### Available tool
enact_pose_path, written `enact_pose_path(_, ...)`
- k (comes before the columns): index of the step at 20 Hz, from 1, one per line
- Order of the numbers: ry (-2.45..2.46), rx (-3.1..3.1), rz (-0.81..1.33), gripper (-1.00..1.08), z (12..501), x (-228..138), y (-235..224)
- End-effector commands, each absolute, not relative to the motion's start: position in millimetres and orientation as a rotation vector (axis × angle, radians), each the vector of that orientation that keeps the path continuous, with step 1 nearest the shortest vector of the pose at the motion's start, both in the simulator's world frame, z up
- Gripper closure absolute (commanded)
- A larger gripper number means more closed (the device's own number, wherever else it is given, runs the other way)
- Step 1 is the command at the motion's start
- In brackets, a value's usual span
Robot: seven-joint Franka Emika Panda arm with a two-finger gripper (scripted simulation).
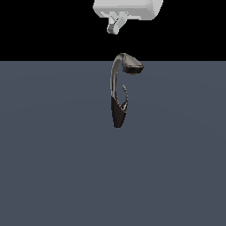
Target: Turn on the faucet by rotating a designated handle.
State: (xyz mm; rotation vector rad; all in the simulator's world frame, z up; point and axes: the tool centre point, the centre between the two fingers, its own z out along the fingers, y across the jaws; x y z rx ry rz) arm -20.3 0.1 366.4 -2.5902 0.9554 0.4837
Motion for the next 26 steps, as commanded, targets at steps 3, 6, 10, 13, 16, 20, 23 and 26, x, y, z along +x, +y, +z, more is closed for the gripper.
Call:
enact_pose_path(3, 1.084, -2.484, 0.547, 1.08, 337, 7, -6)
enact_pose_path(6, 1.167, -2.411, 0.589, 1.08, 315, 23, -11)
enact_pose_path(10, 1.274, -2.309, 0.645, 1.08, 285, 44, -18)
enact_pose_path(13, 1.352, -2.23, 0.687, 1.08, 260, 57, -24)
enact_pose_path(16, 1.42, -2.158, 0.724, 1.08, 237, 69, -29)
enact_pose_path(20, 1.491, -2.079, 0.763, 1.08, 212, 79, -35)
enact_pose_path(23, 1.53, -2.033, 0.785, 1.08, 197, 84, -39)
enact_pose_path(26, 1.557, -2.0, 0.8, 1.08, 186, 88, -41)
